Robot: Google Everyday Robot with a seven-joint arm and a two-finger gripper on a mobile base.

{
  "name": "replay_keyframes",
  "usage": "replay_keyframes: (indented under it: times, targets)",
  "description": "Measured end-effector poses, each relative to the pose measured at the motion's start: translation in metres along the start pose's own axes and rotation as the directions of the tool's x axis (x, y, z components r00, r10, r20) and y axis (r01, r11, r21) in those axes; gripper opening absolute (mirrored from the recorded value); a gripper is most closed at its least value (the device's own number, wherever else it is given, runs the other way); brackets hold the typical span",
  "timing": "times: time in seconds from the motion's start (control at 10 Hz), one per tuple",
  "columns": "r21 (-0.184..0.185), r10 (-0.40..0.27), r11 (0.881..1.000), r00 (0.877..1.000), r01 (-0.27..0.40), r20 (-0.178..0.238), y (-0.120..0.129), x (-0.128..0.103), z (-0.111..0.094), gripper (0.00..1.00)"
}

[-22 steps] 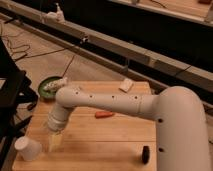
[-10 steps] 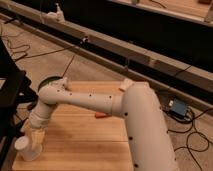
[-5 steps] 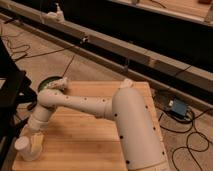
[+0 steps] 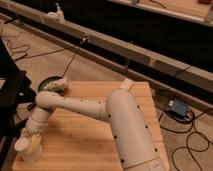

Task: Place the ceramic cup over the eraser

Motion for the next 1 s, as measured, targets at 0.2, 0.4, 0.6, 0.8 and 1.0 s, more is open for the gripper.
replay_keyframes:
  times: [0.2,0.4,0.6,0.8,1.0]
  targets:
    - [-0.006,-0.012,1.000,1.000,0.012,0.005,-0.002,-0.001,0.001,0.10]
    - [-0.007,-0.019,1.000,1.000,0.019,0.009,-0.003,-0.002,0.001,0.00]
    - [-0.001,-0.034,0.999,0.999,0.034,0.007,-0.003,-0.008,-0.002,0.00]
    - [0.034,-0.055,0.998,0.998,0.055,0.004,-0.004,-0.017,-0.018,0.00]
    - [0.069,-0.067,0.995,0.998,0.066,0.006,-0.002,-0.025,-0.034,0.00]
